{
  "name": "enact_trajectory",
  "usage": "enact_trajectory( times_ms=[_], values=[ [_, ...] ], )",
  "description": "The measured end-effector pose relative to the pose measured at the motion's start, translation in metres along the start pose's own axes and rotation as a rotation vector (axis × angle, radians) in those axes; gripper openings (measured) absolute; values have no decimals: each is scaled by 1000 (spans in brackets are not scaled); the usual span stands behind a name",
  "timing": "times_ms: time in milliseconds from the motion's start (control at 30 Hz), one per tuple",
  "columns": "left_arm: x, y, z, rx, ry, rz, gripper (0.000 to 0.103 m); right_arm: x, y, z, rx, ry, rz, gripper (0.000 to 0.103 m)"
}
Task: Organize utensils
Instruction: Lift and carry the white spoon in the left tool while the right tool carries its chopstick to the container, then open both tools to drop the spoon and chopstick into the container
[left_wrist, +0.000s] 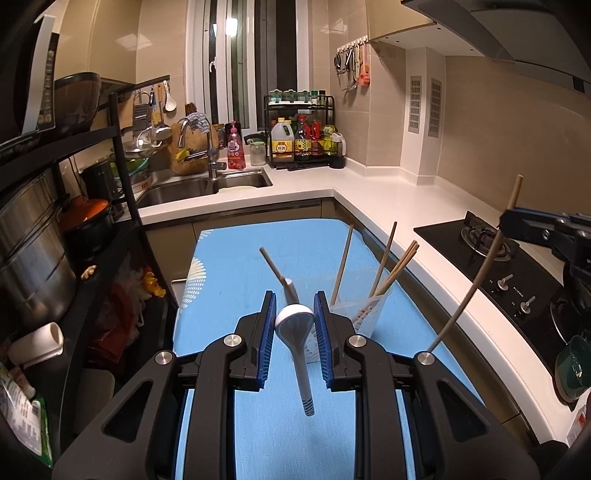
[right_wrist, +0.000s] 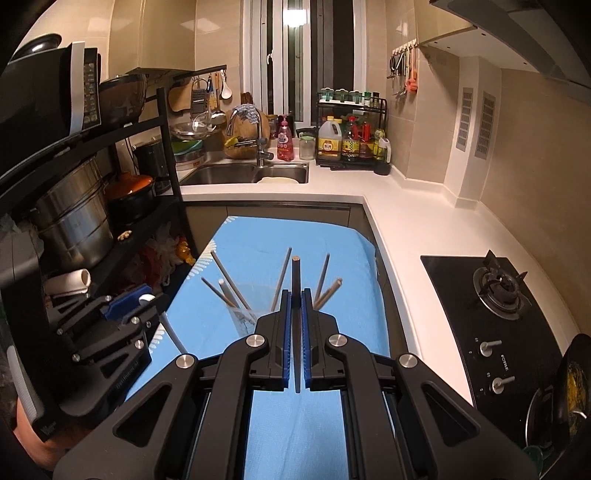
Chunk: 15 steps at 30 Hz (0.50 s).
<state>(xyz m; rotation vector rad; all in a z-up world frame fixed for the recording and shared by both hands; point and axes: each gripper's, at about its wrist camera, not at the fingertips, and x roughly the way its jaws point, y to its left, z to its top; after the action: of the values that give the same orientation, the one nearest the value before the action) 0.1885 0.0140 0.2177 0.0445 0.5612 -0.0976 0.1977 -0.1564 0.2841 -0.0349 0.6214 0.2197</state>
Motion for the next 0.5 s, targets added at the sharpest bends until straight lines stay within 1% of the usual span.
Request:
enact_trajectory(
  times_ms=[200,333,433,500],
  values=[
    [3,1,33,-2,-9,-32,21,3,3,44,0,-35,20,5],
    [4,2,68,-4,-57,-38,21,15,5,71,1,-65,26,5],
    [12,2,94,-5,-97,-48,21,34,7,81,-10,-71,14,5],
    [23,-1,107,-4,-110,-52,21,49,6,80,-7,-70,12,5]
  ],
)
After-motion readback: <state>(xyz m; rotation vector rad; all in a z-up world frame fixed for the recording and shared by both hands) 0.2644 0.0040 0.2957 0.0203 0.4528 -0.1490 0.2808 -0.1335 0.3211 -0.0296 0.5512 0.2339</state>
